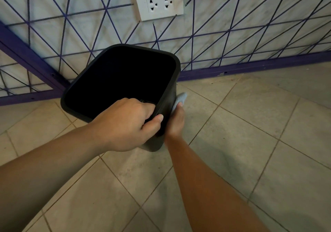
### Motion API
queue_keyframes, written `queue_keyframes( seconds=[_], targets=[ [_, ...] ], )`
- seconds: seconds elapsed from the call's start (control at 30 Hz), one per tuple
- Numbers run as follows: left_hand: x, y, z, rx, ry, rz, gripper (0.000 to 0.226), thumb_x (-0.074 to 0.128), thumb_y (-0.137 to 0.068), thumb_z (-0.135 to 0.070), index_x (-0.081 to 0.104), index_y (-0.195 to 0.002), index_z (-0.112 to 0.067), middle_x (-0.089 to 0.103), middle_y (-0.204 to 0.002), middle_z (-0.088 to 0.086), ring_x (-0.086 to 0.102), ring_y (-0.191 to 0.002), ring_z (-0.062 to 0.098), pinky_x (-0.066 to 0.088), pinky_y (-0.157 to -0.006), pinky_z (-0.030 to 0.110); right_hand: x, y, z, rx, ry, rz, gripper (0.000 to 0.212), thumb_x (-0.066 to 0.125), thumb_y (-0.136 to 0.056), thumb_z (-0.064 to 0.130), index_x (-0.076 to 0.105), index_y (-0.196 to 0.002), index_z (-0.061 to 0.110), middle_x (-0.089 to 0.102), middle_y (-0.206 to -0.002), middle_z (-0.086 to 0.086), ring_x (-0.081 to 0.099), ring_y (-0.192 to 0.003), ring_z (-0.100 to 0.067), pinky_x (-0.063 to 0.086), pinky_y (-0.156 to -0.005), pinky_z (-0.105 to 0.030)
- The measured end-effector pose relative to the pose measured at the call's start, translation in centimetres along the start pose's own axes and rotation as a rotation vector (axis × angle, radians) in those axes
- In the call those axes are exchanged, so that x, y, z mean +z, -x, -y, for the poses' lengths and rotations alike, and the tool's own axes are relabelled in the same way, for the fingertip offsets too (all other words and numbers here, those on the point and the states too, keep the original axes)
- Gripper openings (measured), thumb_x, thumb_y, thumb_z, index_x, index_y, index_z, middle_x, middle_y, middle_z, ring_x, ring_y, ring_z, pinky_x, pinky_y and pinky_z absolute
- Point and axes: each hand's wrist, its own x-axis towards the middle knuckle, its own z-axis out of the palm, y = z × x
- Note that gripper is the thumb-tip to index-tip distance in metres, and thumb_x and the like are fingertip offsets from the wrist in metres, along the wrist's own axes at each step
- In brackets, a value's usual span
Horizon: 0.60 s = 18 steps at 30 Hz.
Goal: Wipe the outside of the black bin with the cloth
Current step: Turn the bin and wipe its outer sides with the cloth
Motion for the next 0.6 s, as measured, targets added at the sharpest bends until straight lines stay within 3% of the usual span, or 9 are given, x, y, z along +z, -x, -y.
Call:
queue_keyframes(
  seconds=[0.13,0.27,0.33,0.4,0.47,0.53,0.6],
  targets=[
    [-0.1,0.1,-0.2,-0.016,-0.007,0.008,0.045,0.035,-0.093,-0.050,0.039,-0.059,-0.022,0.040,-0.047,-0.001,0.041,-0.041,0.012,0.031,-0.044,0.028,-0.8,2.9,-1.8,0.045,0.090,-0.032,0.052,0.030,-0.113,0.050,0.059,-0.140,0.016,0.069,-0.132,-0.009,0.064,-0.117,-0.016,0.051,-0.110,-0.041],
    [-0.2,0.1,-0.1,-0.030,0.002,0.006,0.048,0.036,-0.095,-0.051,0.042,-0.060,-0.019,0.043,-0.050,-0.001,0.043,-0.044,0.013,0.035,-0.046,0.033,-2.2,6.3,-2.2,0.112,0.213,-0.031,0.031,0.028,-0.117,0.035,0.057,-0.109,0.030,0.070,-0.119,-0.008,0.063,-0.096,-0.009,0.054,-0.091,-0.029],
    [-0.4,0.2,-0.3,-0.030,-0.023,0.023,0.048,0.035,-0.096,-0.052,0.042,-0.062,-0.020,0.046,-0.053,0.001,0.046,-0.047,0.013,0.037,-0.048,0.034,-3.6,8.0,-0.6,0.214,0.220,-0.028,0.034,0.028,-0.117,0.033,0.061,-0.121,0.023,0.070,-0.121,-0.011,0.064,-0.096,-0.014,0.049,-0.079,-0.022],
    [-0.8,0.4,-0.5,-0.013,-0.093,0.069,0.043,0.033,-0.098,-0.053,0.041,-0.066,-0.024,0.050,-0.057,0.001,0.049,-0.050,0.012,0.034,-0.049,0.030,-5.3,8.7,1.0,0.311,0.221,-0.058,0.048,0.030,-0.117,0.036,0.051,-0.151,0.011,0.060,-0.146,-0.019,0.061,-0.124,-0.033,0.046,-0.082,-0.030],
    [-1.4,0.6,-0.6,0.027,-0.165,0.118,0.036,0.033,-0.099,-0.053,0.043,-0.073,-0.029,0.055,-0.066,-0.004,0.054,-0.058,0.010,0.033,-0.052,0.026,-6.9,8.9,2.7,0.371,0.192,-0.133,0.056,0.034,-0.116,0.041,0.039,-0.162,0.009,0.047,-0.160,-0.021,0.049,-0.142,-0.041,0.046,-0.088,-0.037],
    [-2.0,0.9,-0.3,0.057,-0.179,0.136,0.030,0.036,-0.099,-0.052,0.056,-0.100,-0.030,0.063,-0.088,-0.009,0.061,-0.080,0.010,0.038,-0.062,0.024,-8.3,8.8,4.2,0.380,0.109,-0.199,0.060,0.039,-0.114,0.043,0.039,-0.162,0.007,0.046,-0.162,-0.021,0.047,-0.146,-0.042,0.046,-0.105,-0.049],
    [-2.3,1.4,0.1,0.034,-0.183,0.149,0.042,0.041,-0.099,-0.050,0.051,-0.133,-0.029,0.058,-0.102,-0.011,0.058,-0.093,0.009,0.038,-0.070,0.023,-9.6,8.6,5.1,0.316,0.027,-0.194,0.058,0.041,-0.113,0.043,0.045,-0.157,0.005,0.052,-0.158,-0.019,0.052,-0.144,-0.040,0.044,-0.115,-0.051]
  ],
)
